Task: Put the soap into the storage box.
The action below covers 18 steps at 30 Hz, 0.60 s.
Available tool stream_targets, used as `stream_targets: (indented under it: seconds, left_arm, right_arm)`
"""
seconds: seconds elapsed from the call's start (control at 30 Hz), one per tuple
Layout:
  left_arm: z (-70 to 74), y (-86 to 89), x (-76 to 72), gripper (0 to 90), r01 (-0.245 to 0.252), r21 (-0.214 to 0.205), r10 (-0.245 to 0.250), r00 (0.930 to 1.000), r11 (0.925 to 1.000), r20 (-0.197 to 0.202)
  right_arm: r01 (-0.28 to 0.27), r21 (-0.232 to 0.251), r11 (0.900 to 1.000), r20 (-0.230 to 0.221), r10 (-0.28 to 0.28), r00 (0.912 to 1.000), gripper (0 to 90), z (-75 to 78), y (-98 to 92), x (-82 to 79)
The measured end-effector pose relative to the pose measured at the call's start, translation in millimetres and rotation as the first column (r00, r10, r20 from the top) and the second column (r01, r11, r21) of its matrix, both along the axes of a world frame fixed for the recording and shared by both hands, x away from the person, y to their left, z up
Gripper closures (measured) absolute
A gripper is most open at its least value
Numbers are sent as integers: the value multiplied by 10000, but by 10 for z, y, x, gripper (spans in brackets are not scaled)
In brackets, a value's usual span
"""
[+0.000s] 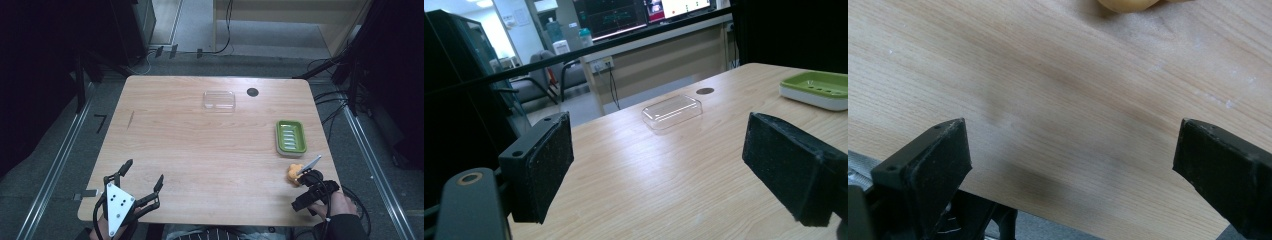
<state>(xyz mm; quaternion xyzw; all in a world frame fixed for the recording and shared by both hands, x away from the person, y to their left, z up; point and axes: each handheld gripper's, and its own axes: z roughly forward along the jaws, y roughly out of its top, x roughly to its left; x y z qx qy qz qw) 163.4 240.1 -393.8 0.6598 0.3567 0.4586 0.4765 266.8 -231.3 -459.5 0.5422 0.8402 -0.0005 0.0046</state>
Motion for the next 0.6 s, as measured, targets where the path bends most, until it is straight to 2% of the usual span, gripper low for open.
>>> stream_targets:
  seconds: [0.17, 0.3, 0.5, 0.53, 0.6]
  left_arm:
    - [-1, 16, -3, 130, -60, -111, 60, 10000, 9999, 33]
    - [0, 8, -2, 130, 10, -28, -10, 10000, 10000, 15]
    - [-1, 2, 2, 130, 20, -7, -20, 10000, 10000, 7]
    - [-1, 3, 2, 130, 23, -12, -23, 10000, 10000, 10]
    - [-2, 4, 3, 130, 26, -41, -26, 10000, 10000, 18]
  right_arm:
    - [-88, -20, 10000, 58, 88, 9999, 19, 10, 10, -3]
    - [-77, -19, 10000, 70, 77, 9999, 19, 10, 14, -3]
    - [-97, 61, 9999, 296, 95, 9995, 20, 24, 11, -5]
    - [-82, 136, 9999, 500, 75, 9987, 20, 40, 12, -4]
    - [-19, 162, 9999, 488, 12, 9988, 20, 43, 14, -2]
